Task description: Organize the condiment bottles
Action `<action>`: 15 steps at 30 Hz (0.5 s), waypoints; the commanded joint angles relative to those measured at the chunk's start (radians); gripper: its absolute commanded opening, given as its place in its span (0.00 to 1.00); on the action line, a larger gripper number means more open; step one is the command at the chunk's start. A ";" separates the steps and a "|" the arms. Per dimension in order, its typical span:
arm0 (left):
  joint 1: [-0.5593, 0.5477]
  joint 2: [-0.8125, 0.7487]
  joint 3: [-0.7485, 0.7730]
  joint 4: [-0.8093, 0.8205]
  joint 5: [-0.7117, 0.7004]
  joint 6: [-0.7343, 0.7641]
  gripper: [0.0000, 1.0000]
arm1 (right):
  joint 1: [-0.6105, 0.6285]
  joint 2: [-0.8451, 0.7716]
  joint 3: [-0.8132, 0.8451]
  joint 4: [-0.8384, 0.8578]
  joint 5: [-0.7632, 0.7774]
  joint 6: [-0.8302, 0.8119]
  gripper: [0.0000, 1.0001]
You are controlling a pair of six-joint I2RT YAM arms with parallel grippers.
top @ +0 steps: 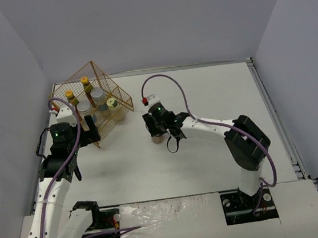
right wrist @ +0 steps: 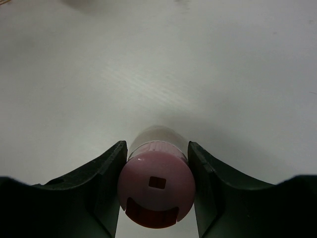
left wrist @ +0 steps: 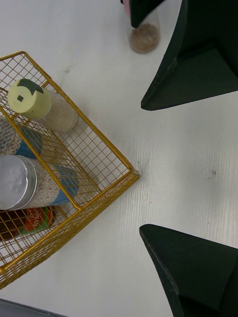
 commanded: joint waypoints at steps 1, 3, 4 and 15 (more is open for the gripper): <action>0.010 -0.012 0.009 0.063 0.048 -0.001 0.97 | 0.086 -0.016 0.060 0.018 0.002 -0.033 0.15; 0.010 -0.010 0.004 0.065 0.074 -0.002 0.97 | 0.114 0.003 0.066 0.018 -0.008 -0.037 0.17; 0.008 -0.005 0.003 0.069 0.100 -0.006 0.97 | 0.128 0.011 0.067 0.018 -0.012 -0.040 0.18; -0.121 0.008 -0.006 0.066 0.173 -0.086 0.97 | 0.167 -0.086 0.049 -0.002 -0.021 -0.062 0.83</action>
